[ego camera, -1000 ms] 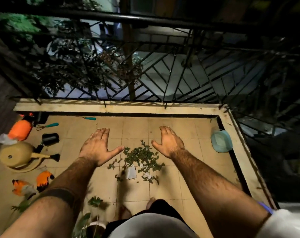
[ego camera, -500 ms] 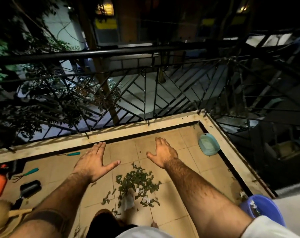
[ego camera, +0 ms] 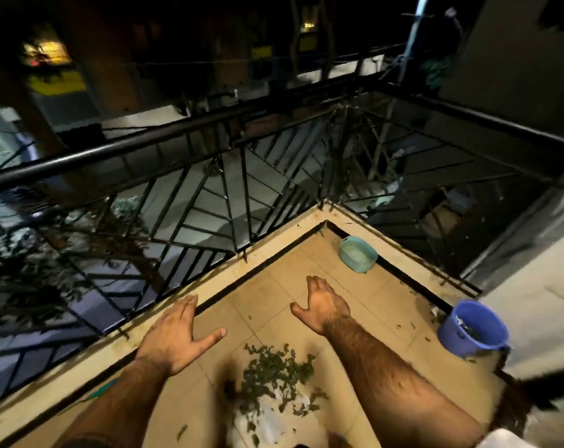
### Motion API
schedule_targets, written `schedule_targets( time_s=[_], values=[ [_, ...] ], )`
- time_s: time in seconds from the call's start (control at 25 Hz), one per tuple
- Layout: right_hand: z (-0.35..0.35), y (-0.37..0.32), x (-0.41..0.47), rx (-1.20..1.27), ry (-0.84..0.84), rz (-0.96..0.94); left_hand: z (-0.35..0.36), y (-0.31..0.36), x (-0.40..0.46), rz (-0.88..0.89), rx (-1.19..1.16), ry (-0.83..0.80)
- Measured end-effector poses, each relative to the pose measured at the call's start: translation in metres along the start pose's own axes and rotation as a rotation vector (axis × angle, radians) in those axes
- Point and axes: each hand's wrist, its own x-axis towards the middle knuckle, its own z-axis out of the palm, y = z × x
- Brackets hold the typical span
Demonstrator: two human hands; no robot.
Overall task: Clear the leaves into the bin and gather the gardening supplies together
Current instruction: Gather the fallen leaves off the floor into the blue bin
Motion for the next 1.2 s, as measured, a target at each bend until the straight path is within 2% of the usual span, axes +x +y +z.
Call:
schedule_targets(
  time_s=[0.24,0.56,0.84,1.2],
  values=[
    [0.035,-0.082,-0.065,0.167,0.052,0.299,-0.02,-0.08,0.01,0.235,0.084,-0.135],
    [0.046,-0.105,-0.137,0.188,0.142,0.509,-0.04,-0.061,0.024,0.569,0.229,-0.175],
    [0.045,-0.12,-0.16,0.168,0.192,0.585,-0.054,-0.076,0.024,0.645,0.234,-0.138],
    [0.05,-0.186,-0.155,0.203,0.278,0.774,-0.066,-0.106,0.072,0.83,0.254,-0.147]
  ],
)
